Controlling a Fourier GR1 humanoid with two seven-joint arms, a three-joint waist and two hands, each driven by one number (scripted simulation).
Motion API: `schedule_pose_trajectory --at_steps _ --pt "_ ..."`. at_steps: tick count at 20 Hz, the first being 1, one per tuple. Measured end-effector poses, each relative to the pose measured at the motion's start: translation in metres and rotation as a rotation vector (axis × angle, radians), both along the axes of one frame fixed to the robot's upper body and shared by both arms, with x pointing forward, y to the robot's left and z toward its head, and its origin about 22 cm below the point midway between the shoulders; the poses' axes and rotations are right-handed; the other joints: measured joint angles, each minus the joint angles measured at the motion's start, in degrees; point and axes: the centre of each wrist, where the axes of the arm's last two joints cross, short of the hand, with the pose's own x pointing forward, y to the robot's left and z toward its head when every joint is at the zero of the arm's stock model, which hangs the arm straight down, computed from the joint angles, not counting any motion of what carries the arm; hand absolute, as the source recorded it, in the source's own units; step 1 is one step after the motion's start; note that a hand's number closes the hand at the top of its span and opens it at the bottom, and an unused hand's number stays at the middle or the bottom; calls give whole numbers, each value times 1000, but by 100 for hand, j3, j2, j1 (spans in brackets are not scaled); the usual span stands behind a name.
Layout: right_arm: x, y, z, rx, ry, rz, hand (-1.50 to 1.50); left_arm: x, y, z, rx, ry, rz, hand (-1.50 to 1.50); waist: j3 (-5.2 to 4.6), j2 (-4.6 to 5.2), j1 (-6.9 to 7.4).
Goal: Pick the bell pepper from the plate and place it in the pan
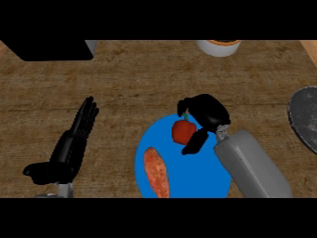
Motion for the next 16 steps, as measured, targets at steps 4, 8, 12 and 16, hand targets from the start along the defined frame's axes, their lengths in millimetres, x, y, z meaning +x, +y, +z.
schedule_pose_trajectory --at_steps 4,8,12,16 --pt "-3 -38 3 18 -79 -356 150 -3 5 -4 1 10 30 0 2 -36 -214" --pt "-18 -52 29 47 -250 -578 150 -3 5 -2 2 8 43 0 3 -50 -231" --pt "-45 -56 60 134 -397 -722 150 1 -1 -3 2 7 28 0 4 -25 -175" --pt "-72 -65 80 209 -460 -861 150 2 -4 -4 1 3 6 0 8 17 -38"
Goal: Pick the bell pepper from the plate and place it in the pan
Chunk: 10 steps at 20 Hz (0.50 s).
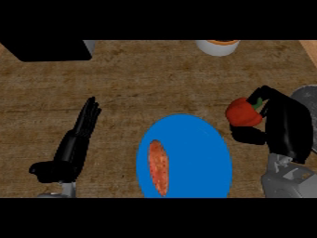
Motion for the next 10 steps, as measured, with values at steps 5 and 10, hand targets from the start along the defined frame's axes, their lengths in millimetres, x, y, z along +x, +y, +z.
schedule_pose_trajectory --at_steps 5,10 --pt "-21 -34 4 105 -74 -126 150 7 0 5 1 -5 -19 0 5 33 94" --pt "-19 -79 -8 143 -131 -226 150 10 -5 3 5 -11 -27 0 7 51 153"
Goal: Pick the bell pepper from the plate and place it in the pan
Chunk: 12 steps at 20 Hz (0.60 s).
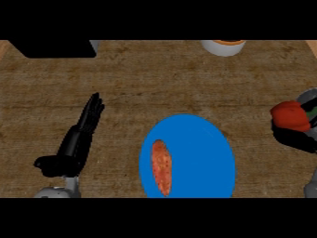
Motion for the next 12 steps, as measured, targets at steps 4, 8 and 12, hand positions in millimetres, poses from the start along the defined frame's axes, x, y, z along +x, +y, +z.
schedule_pose_trajectory --at_steps 4,8,12 --pt "5 -45 -11 -54 -38 -67 150 0 -4 1 -2 0 -6 0 2 8 36" --pt "14 -86 -22 -152 -72 -142 150 -2 3 1 -11 -1 -13 0 4 17 68" --pt "23 -126 -33 -163 -149 -196 150 0 3 3 -13 0 -15 0 7 21 84"
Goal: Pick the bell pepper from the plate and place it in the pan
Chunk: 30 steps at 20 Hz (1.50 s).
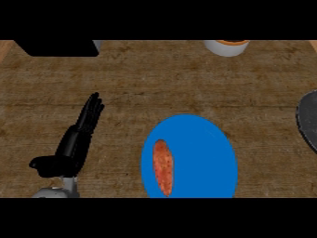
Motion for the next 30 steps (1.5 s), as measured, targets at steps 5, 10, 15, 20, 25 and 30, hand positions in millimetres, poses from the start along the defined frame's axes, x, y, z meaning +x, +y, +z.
schedule_pose_trajectory --at_steps 5,10,15,20,25,30 --pt "9 -50 -13 3 -53 -28 150 -2 -5 -1 2 -2 -7 0 4 9 30" --pt "20 -82 -23 43 -27 -39 -150 4 -5 2 1 -6 -10 0 5 25 66" --pt "16 -100 -35 192 257 0 -150 4 -9 3 3 -13 -33 0 10 67 180" --pt "25 -98 -45 343 322 121 -150 6 -10 1 2 -12 -32 0 20 74 195" --pt "32 -95 -47 373 175 174 -150 7 -7 1 4 -15 -28 0 24 72 172" --pt "24 -110 -38 433 -20 184 -150 2 -7 -4 -1 -4 -19 0 17 46 101"
